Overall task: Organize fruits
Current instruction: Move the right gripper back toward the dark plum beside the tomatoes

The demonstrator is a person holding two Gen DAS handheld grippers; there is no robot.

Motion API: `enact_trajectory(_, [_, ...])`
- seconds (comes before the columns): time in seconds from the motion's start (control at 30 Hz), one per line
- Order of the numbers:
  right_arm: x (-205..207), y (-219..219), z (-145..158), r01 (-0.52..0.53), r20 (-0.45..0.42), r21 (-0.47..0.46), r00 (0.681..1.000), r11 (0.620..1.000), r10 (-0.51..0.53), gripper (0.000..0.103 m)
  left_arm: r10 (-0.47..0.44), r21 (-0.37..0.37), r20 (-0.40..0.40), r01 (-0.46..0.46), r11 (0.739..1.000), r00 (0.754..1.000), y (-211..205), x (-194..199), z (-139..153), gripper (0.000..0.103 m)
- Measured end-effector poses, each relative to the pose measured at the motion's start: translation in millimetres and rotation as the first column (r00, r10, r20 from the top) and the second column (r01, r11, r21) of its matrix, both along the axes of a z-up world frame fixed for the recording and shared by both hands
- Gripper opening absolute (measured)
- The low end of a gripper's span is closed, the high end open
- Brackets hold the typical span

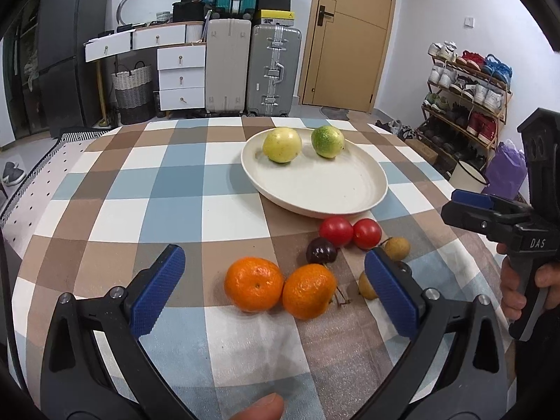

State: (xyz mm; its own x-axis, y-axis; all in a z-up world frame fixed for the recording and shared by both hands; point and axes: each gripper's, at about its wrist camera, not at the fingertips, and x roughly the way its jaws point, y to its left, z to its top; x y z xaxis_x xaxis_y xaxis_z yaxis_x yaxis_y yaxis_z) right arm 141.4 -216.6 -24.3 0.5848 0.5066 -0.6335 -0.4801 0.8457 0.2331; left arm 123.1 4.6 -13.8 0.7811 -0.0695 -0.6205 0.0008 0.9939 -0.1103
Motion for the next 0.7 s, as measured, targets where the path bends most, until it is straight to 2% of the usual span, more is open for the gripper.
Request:
enact_trajectory(0.37, [-21.7, -0.7, -12.5, 0.001, -0.053, -0.044, 0.999, 0.999, -0.004, 0.103, -0.016, -0.010, -0.017, 0.016, 1.000, 1.000, -5.5, -6.9, -3.9, 0.102])
enact_trajectory(0.7, [-20.6, 10.0, -20.8, 0.012, -0.083, -0.087, 0.996, 0.996, -0.019, 0.102, -0.001, -0.001, -0.046, 0.001, 1.000, 0.999, -1.1, -5.2, -10.8, 0.102])
